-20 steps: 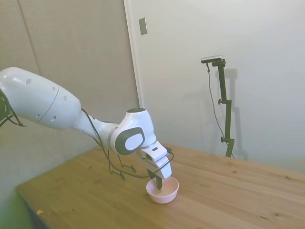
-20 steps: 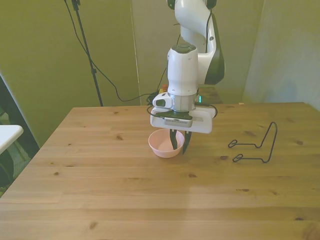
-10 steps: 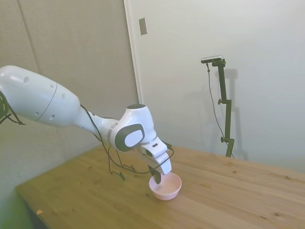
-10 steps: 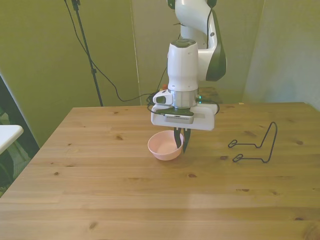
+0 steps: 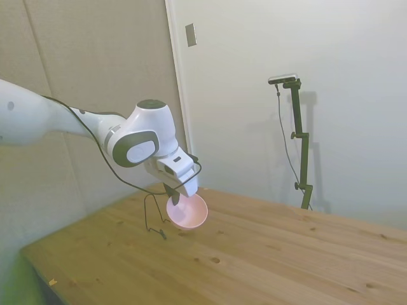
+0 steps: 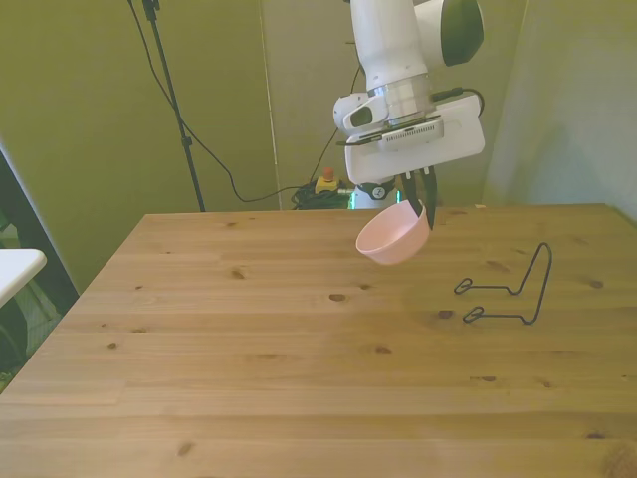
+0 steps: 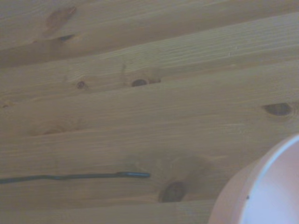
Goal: Load the bowl
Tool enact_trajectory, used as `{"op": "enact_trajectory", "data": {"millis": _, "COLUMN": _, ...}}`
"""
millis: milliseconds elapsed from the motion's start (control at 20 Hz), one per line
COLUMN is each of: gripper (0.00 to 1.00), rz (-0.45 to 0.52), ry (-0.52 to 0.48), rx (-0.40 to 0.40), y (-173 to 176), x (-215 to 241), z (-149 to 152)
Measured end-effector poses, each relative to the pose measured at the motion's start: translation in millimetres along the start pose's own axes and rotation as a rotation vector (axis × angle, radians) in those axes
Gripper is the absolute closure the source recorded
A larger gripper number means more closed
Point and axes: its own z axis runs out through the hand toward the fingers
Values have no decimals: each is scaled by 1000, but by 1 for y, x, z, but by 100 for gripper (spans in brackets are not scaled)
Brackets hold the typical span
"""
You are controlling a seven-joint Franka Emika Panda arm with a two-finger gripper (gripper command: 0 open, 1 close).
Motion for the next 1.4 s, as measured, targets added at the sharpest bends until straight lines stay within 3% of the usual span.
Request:
{"op": "enact_trajectory", "data": {"millis": 550, "gripper": 100, "rz": -113, "ry": -121, "rx": 262, "y": -50, "x": -56, "z": 27}}
{"op": "enact_trajectory", "data": {"millis": 1150, "gripper": 100, "rz": -185, "ry": -259, "rx": 458, "y": -31, "x": -56, "z": 62}}
{"op": "enact_trajectory", "data": {"millis": 1400, "gripper": 100, "rz": -188, "ry": -316, "rx": 489, "y": -19, "x": -47, "z": 83}}
